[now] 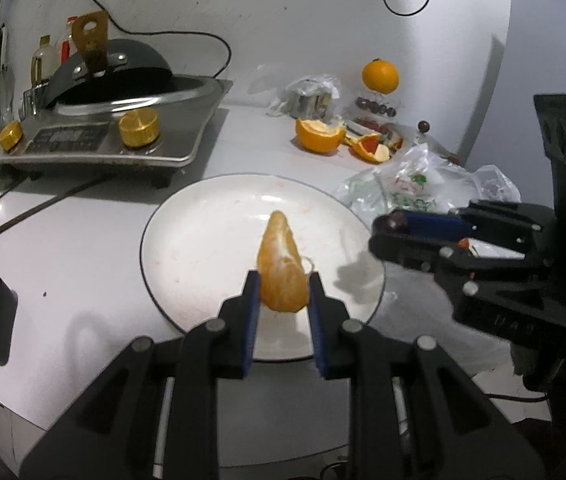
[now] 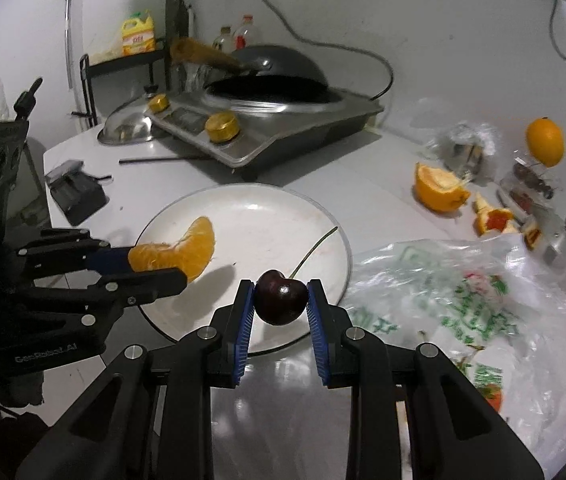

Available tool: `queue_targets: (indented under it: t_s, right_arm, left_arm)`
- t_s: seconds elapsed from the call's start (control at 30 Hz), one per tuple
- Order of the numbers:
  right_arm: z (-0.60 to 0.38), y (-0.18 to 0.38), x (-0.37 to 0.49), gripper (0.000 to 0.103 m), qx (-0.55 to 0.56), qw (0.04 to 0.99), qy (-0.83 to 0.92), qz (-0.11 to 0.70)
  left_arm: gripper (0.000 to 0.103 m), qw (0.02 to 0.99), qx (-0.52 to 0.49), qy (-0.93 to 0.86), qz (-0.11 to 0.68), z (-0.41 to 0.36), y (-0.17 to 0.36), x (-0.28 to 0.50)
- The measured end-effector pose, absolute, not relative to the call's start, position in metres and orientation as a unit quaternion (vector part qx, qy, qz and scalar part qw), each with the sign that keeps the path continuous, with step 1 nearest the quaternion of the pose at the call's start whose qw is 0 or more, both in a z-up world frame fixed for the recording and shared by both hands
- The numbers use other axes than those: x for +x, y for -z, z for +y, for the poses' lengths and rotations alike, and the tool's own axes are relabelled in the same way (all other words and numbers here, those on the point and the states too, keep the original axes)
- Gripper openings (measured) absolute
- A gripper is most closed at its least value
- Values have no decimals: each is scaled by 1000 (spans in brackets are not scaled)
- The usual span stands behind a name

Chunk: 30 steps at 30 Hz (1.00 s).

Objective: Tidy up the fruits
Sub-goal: 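Lower the orange segment and cherry onto the white plate and open both tools, then move both open tools back over the fruit on the plastic bag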

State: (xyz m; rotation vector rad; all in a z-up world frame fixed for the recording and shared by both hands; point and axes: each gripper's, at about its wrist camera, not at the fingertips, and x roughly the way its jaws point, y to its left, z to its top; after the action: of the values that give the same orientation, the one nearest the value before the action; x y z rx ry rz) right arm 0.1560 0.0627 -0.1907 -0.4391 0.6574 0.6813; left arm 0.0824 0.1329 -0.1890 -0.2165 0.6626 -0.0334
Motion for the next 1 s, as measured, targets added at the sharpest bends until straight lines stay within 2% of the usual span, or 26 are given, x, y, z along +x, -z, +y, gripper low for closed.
queue_targets:
  t_s: [0.47, 0.57, 0.63, 0.77, 0.87, 0.9, 1.0]
  right_arm:
    - [85, 219, 166, 28, -225, 840, -339, 358]
    - [85, 219, 167, 30, -225, 841, -337, 359]
    - [84, 218, 167, 38, -224, 842, -335, 359]
    - [80, 212, 165, 38, -220, 847, -332, 353]
    - [74, 206, 163, 38, -217, 852, -327, 345]
    - [71, 204, 162, 38, -216, 854, -325, 343]
    - [60, 197, 159, 38, -211, 862, -317, 335]
  left_arm:
    - [25, 928, -124, 26, 351, 143, 206, 91]
    - [27, 926, -125, 23, 355, 145, 206, 93]
    - [27, 927, -125, 22, 352, 145, 204, 92]
    - [28, 930, -121, 19, 347, 144, 200, 90]
    - [43, 931, -119, 16, 346, 141, 198, 88]
    - [55, 931, -120, 16, 344, 140, 197, 87]
    - [56, 934, -120, 16, 337, 136, 192, 85]
